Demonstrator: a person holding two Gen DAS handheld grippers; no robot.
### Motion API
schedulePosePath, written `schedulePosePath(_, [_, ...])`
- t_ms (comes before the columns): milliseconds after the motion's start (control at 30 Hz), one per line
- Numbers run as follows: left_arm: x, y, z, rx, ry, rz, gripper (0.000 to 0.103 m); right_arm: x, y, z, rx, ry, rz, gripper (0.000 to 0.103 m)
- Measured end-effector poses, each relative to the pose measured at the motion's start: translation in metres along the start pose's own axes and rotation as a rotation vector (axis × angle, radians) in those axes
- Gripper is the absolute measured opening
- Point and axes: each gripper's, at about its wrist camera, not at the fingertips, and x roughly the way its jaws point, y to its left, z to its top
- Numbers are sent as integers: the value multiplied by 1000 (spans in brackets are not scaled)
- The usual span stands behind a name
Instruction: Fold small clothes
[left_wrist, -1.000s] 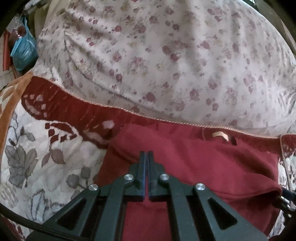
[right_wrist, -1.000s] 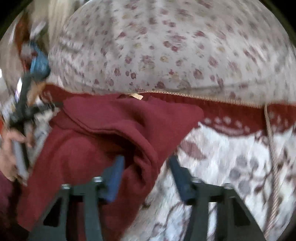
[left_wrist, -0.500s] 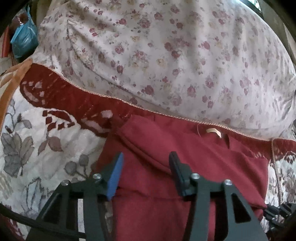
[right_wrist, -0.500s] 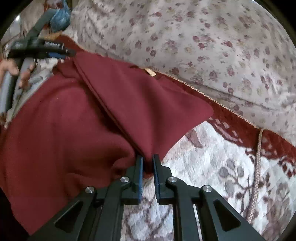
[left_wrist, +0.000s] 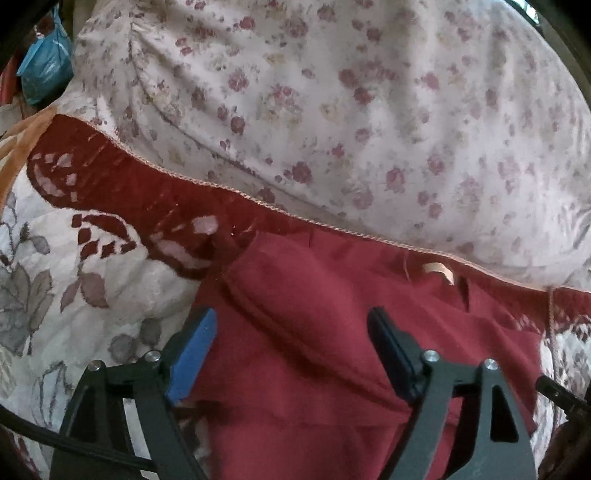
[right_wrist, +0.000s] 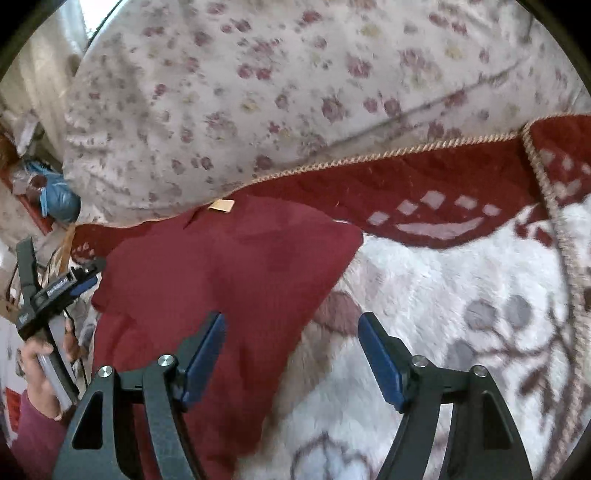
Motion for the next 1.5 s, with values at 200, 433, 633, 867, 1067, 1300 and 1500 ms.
schedulePosePath(200, [23,-7,4,16,14,51,24,21,-10,8,85,-13,49,77])
schedulePosePath(433, [-20,1,-2,3,-82,-22,10,8,2,22,-18,-102,-40,11])
schedulePosePath(633, [-7,-10,-29,66,-35,36,10,22,13,38,-142,-129,-225,10])
schedulePosePath(867, [-4,-7,-34,90,5,38,26,4,-13,26,39,-61,-110,66])
schedulePosePath(1067, [-5,-5,-38,76,2,26,39,-3,12,-10,-6,27,56,61])
schedulePosePath(1300, [-35,8,-38,55,-39,59,74,-5,46,-40,-299,65,-204,30])
schedulePosePath(1500, [-28,28,-25,-52,-30,77,77,-30,49,-27,-253,-32,-187,41])
